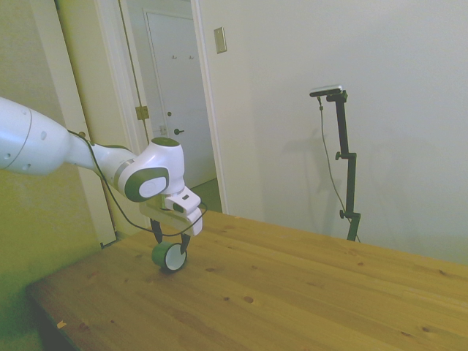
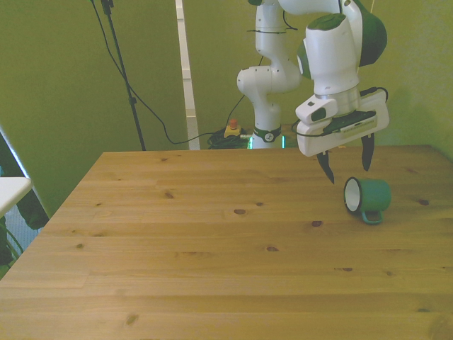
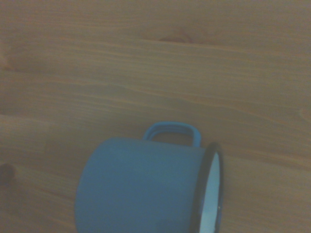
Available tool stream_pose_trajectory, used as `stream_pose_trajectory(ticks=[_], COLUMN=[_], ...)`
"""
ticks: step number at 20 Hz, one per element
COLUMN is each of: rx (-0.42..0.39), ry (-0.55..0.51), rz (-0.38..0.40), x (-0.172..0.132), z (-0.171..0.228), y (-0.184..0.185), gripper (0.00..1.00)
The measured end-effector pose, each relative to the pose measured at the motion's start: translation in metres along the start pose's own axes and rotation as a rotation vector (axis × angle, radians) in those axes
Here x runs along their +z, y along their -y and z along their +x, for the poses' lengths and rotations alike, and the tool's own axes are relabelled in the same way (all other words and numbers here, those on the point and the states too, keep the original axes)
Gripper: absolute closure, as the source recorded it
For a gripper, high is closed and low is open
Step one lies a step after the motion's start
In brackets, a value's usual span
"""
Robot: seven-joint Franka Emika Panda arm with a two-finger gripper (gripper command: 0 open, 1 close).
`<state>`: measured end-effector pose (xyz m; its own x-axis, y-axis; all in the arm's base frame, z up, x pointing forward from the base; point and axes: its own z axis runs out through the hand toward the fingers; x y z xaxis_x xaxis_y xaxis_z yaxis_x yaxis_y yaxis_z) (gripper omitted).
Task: Flip the mug upright
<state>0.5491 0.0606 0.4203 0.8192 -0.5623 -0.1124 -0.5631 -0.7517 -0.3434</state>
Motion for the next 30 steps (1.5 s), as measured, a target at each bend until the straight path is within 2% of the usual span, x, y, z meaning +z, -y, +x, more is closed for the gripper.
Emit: stream_pose_trajectory(ticks=[5, 7, 8, 13, 18, 30], rx=[-0.051, -0.059, -0.064, -0.06, -0.05, -0.077], ry=[0.112, 0.141, 0.162, 0.167, 0.179, 0.24], rz=[0.129, 0.129, 0.117, 0.143, 0.251, 0.493], x=[0.017, 0.028, 0.043, 0.041, 0.034, 0.05], z=[0.011, 0.013, 0.012, 0.012, 0.014, 0.009], y=[-0.007, -0.003, 0.007, 0.008, -0.007, -0.026], gripper=[0.0, 0.0, 0.0, 0.0, 0.0, 0.0])
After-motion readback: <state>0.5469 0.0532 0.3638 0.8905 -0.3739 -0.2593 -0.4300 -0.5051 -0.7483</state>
